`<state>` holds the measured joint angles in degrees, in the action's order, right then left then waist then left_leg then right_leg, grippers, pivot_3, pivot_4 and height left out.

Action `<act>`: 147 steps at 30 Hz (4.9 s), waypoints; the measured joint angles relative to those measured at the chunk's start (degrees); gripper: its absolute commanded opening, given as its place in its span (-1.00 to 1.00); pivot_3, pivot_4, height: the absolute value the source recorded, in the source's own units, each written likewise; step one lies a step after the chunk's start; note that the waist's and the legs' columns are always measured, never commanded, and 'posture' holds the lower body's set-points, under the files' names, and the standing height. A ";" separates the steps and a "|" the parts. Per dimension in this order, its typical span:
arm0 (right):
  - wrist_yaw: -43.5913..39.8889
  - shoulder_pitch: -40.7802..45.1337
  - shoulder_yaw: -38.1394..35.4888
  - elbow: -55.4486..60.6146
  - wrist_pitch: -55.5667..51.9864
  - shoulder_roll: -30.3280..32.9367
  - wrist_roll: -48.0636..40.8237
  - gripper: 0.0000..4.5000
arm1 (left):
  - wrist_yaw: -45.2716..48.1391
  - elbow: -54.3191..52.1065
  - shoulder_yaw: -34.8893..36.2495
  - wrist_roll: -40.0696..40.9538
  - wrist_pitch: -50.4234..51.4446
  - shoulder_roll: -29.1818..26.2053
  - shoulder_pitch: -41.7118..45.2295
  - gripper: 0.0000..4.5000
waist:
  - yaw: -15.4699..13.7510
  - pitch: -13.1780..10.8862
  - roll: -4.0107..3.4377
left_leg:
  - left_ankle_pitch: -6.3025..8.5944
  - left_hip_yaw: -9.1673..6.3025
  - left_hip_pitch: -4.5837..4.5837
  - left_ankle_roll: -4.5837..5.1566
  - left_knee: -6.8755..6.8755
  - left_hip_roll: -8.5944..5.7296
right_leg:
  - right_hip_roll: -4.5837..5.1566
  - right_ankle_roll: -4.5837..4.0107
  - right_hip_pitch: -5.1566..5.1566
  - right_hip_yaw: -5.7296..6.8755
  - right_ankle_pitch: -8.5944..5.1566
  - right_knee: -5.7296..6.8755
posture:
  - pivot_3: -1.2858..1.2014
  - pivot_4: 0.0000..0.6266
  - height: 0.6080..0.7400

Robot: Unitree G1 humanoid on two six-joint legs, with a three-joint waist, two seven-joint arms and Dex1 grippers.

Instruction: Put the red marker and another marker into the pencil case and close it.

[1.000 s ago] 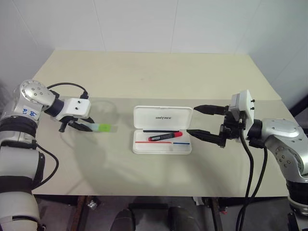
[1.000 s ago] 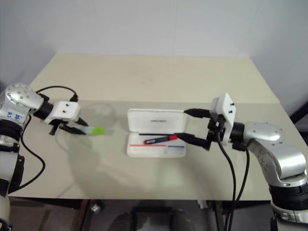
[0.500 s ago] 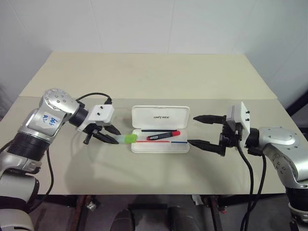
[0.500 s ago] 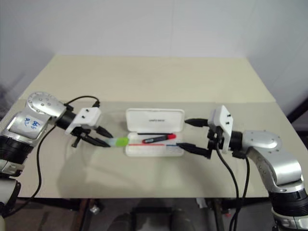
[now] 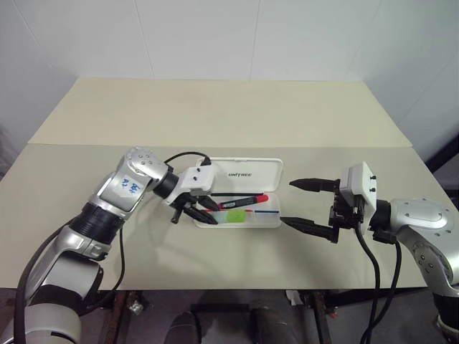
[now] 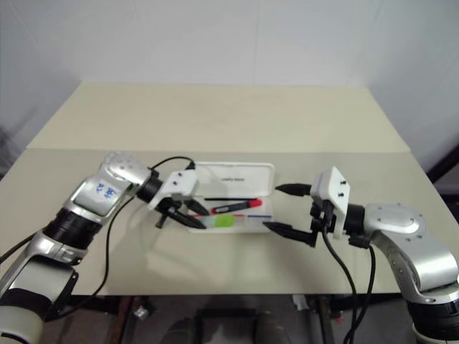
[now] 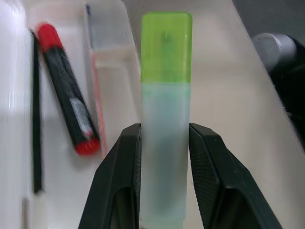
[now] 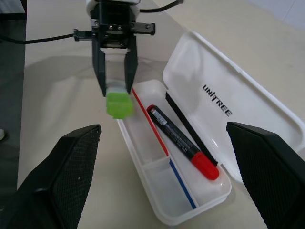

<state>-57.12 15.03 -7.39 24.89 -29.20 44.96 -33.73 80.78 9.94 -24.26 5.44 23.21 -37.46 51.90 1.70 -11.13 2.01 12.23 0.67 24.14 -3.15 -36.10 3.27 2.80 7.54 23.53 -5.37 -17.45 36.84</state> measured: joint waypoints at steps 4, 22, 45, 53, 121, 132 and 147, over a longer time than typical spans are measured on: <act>0.67 -0.26 -0.10 1.19 -0.04 0.00 -0.38 1.00 | -1.50 1.86 -0.88 -2.29 0.04 2.21 1.05 -0.53 | -0.03 0.00 0.00 | 0.00 -0.01 0.00 0.00 0.00 0.06 | -0.06 -0.02 0.00 0.00 0.00 0.00 | 0.03 -0.52 1.00; 3.18 -1.12 -0.17 2.05 0.11 -0.02 -0.97 1.00 | 0.55 1.84 -2.90 -6.44 4.30 2.36 1.71 -0.10 | 0.00 0.00 0.00 | 0.01 0.01 0.01 -0.01 0.04 0.08 | -0.07 -0.06 0.01 -0.02 -0.01 -0.08 | 0.03 -0.52 1.00; 5.77 0.37 -0.10 -0.56 -2.67 0.70 -0.13 1.00 | 4.67 2.29 6.15 2.52 -5.95 4.27 3.38 0.85 | -0.03 0.00 0.00 | 0.02 0.03 0.02 -0.01 0.06 0.12 | -0.08 -0.17 0.02 -0.01 -0.05 -0.13 | 0.03 -0.52 1.00; 10.53 3.32 -0.10 -8.73 -12.43 6.46 3.62 1.00 | 5.26 6.12 14.41 10.32 -10.22 -0.02 3.30 0.99 | -0.03 0.00 0.00 | 0.02 0.07 0.02 0.00 0.06 0.16 | -0.09 -0.29 0.00 -0.02 -0.03 -0.30 | 0.03 -0.52 1.00; -23.42 29.81 25.08 -31.22 8.10 -0.64 26.36 -0.84 | 4.94 -0.32 23.48 16.32 -10.94 -9.11 -8.20 1.00 | 1.47 -0.12 -0.20 | 0.26 0.53 0.00 0.09 0.02 0.41 | -0.34 -0.07 0.22 -0.32 0.11 -0.19 | 0.03 -0.52 1.00; -24.09 31.24 28.24 -35.96 10.36 -4.14 29.79 -0.84 | 1.40 -6.89 24.09 17.40 -8.09 -9.44 -14.46 1.00 | 1.38 -0.12 -0.20 | 0.27 0.54 -0.01 0.09 -0.02 0.41 | -0.33 -0.08 0.21 -0.32 0.11 -0.15 | 0.03 -0.52 1.00; -24.40 31.21 29.61 -34.61 6.95 -6.34 30.16 -0.53 | -0.52 -7.42 24.30 17.85 -7.42 -9.33 -14.65 1.00 | 1.46 -0.12 -0.20 | 0.27 0.53 -0.03 0.09 -0.01 0.41 | -0.34 -0.09 0.22 -0.32 0.10 -0.10 | 0.03 -0.52 1.00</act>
<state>-81.51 46.24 22.22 -9.73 -22.25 38.62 -3.58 80.25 2.52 0.04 23.29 15.79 -46.79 37.25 3.16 -11.25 1.81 12.50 1.21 24.11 -3.06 -36.10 3.68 2.46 7.45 23.75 -5.69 -17.35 36.74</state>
